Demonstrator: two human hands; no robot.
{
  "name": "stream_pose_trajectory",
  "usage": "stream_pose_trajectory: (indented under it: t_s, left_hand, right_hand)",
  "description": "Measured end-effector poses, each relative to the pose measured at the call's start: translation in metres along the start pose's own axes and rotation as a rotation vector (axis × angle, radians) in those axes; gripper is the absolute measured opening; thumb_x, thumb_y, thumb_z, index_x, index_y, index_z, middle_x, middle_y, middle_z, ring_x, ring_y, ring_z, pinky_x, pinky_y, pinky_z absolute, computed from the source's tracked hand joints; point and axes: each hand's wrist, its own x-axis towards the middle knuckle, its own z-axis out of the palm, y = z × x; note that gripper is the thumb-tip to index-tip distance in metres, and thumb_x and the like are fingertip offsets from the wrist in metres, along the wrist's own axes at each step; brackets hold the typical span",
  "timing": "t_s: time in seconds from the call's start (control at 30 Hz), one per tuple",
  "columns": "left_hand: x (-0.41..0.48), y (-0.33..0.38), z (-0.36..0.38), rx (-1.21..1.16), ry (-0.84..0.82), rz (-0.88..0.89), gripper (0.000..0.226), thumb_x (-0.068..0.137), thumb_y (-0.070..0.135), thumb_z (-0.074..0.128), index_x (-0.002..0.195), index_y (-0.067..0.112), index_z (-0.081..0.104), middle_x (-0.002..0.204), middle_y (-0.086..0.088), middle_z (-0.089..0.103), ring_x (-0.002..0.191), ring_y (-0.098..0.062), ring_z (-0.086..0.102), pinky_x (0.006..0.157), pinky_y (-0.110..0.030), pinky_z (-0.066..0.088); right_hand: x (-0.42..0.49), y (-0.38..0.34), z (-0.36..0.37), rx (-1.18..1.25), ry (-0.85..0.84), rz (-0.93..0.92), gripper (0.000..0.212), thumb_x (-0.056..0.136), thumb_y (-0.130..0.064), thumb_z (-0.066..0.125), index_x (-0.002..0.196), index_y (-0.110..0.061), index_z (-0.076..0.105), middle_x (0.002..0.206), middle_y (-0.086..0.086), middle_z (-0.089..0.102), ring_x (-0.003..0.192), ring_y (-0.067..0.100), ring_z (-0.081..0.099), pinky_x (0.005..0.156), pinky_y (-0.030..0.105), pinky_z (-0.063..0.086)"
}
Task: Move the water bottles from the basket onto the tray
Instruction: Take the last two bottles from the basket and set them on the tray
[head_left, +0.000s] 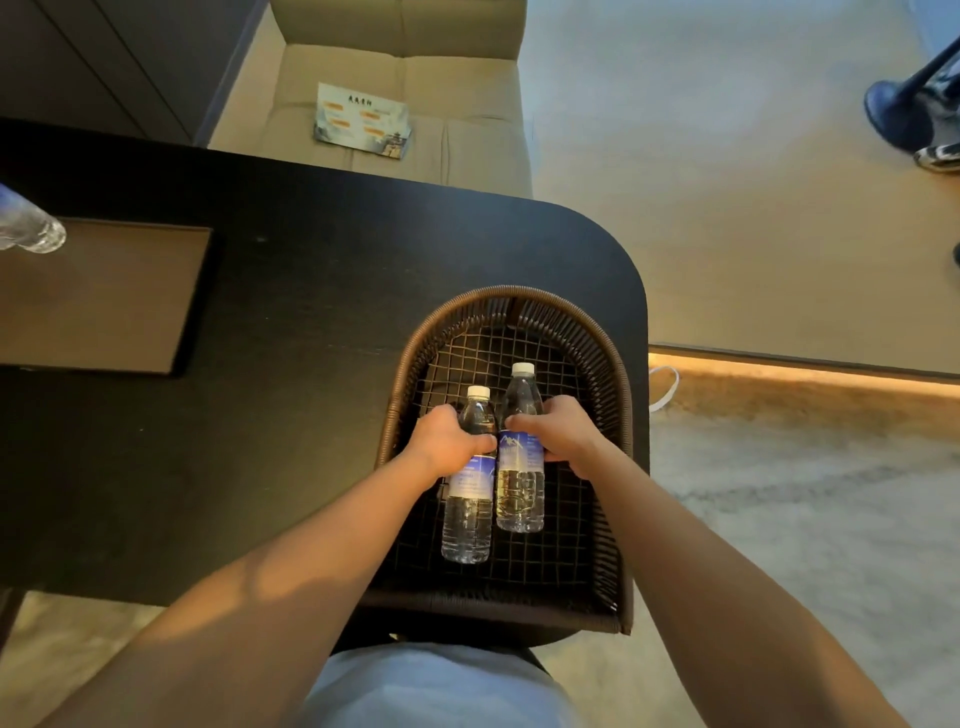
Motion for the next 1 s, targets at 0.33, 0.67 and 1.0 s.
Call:
stream_pose_trajectory:
  t_s: [0.33, 0.67, 1.0]
  left_hand:
    - [-0.053, -0.013, -0.018, 0.002, 0.077, 0.226, 0.048, 0.074, 0.031, 0.088, 0.114, 0.017, 0.067, 0.099, 0.008, 0.074, 0.091, -0.007, 0.069, 0.082, -0.033, 0.057]
    - [-0.103, 0.002, -0.054, -0.015, 0.161, 0.523, 0.05, 0.076, 0.029, 0.088, 0.12, 0.032, 0.067, 0.104, 0.019, 0.074, 0.098, 0.008, 0.067, 0.087, -0.021, 0.055]
    - [-0.132, 0.002, -0.131, -0.23, 0.414, 0.572, 0.063, 0.067, 0.035, 0.09, 0.121, 0.043, 0.06, 0.111, 0.018, 0.073, 0.102, -0.001, 0.07, 0.087, -0.035, 0.06]
  right_hand:
    - [-0.057, 0.015, -0.011, -0.056, 0.049, -0.304, 0.045, 0.073, -0.035, 0.089, 0.11, -0.024, 0.066, 0.099, -0.001, 0.077, 0.089, 0.012, 0.076, 0.083, 0.042, 0.064]
    - [-0.116, 0.0, 0.001, -0.048, 0.201, -0.654, 0.059, 0.078, -0.022, 0.09, 0.13, -0.026, 0.062, 0.117, -0.016, 0.073, 0.107, 0.003, 0.07, 0.087, 0.02, 0.058]
    - [-0.146, -0.093, 0.036, -0.034, 0.269, -0.876, 0.059, 0.08, -0.03, 0.089, 0.13, -0.033, 0.058, 0.121, -0.027, 0.066, 0.114, -0.002, 0.066, 0.089, 0.013, 0.054]
